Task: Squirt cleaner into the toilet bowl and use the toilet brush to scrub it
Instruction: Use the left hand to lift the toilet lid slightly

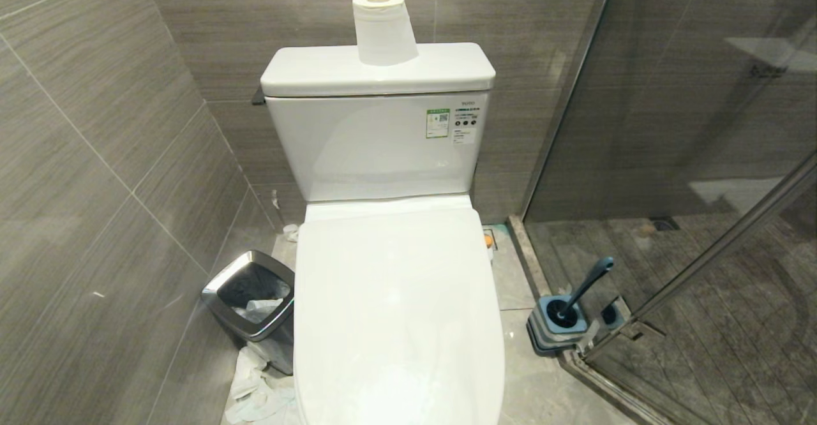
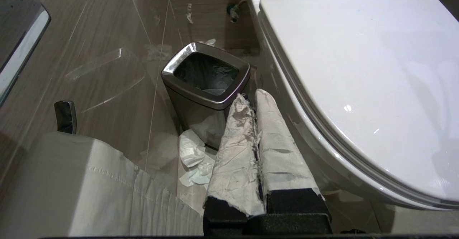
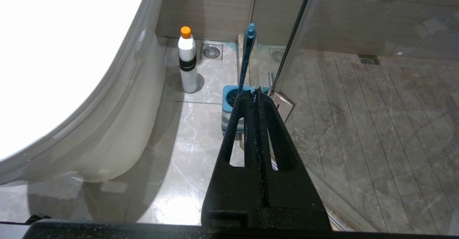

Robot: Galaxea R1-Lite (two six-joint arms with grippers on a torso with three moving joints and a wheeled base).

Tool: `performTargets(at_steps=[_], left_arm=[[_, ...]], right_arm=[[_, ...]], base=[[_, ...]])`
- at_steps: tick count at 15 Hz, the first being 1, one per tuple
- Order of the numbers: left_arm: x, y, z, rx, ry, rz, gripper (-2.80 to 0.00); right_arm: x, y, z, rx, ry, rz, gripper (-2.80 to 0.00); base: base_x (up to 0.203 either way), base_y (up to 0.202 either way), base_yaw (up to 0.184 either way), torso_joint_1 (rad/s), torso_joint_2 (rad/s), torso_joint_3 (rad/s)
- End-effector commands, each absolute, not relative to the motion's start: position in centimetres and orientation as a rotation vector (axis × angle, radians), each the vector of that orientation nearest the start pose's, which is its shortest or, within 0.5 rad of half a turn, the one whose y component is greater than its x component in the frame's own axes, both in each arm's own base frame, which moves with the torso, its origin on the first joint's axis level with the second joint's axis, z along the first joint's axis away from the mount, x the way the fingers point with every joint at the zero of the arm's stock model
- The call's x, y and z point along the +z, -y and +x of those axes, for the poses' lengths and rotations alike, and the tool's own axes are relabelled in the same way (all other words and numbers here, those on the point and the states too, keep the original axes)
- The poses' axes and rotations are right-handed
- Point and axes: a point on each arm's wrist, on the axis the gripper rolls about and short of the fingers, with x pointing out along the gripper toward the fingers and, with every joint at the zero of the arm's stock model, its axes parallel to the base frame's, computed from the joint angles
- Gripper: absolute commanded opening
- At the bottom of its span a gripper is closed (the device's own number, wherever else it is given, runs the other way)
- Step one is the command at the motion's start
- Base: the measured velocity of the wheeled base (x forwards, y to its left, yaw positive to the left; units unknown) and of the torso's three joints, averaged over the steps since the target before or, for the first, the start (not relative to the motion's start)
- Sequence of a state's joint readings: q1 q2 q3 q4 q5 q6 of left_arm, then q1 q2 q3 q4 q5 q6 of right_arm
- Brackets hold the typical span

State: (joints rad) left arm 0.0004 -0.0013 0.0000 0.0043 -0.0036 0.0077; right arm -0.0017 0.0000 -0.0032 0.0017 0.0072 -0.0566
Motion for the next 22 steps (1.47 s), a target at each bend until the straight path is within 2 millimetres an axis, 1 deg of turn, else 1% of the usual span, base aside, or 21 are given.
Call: performTargets(at_steps=[1,13,19,20,21,22], left_arm=[[7.5,0.0,-2.3,-0.003,-0.006,0.008,-2.8],[7.5,0.0,-2.3,-0.002,-0.005,0.009,-2.8],[7.5,0.0,-2.3,-0.002,-0.005,0.036,-2.8],[7.7,0.0,-2.3,0.0,0.004,0.049,-2.8],[8.7,0.0,-2.6,0.0,0.037,0.065,-2.8],[10.1,0.0,-3.1,-0.003,0.08,0.085,-2.8]], right_arm=[[7.6,0.0,-2.3,0.006,0.0,-0.057,-2.8],[7.6,0.0,-2.3,0.006,0.0,-0.057,-2.8],[7.6,0.0,-2.3,0.006,0.0,-0.057,-2.8],[7.6,0.0,-2.3,0.006,0.0,-0.057,-2.8],[7.6,0.0,-2.3,0.006,0.002,-0.057,-2.8],[7.6,0.0,-2.3,0.006,0.0,-0.057,-2.8]], base=[[0.0,0.0,0.0,0.0,0.0,0.0],[0.0,0.0,0.0,0.0,0.0,0.0],[0.0,0.0,0.0,0.0,0.0,0.0],[0.0,0.0,0.0,0.0,0.0,0.0],[0.0,0.0,0.0,0.0,0.0,0.0],[0.0,0.0,0.0,0.0,0.0,0.0]])
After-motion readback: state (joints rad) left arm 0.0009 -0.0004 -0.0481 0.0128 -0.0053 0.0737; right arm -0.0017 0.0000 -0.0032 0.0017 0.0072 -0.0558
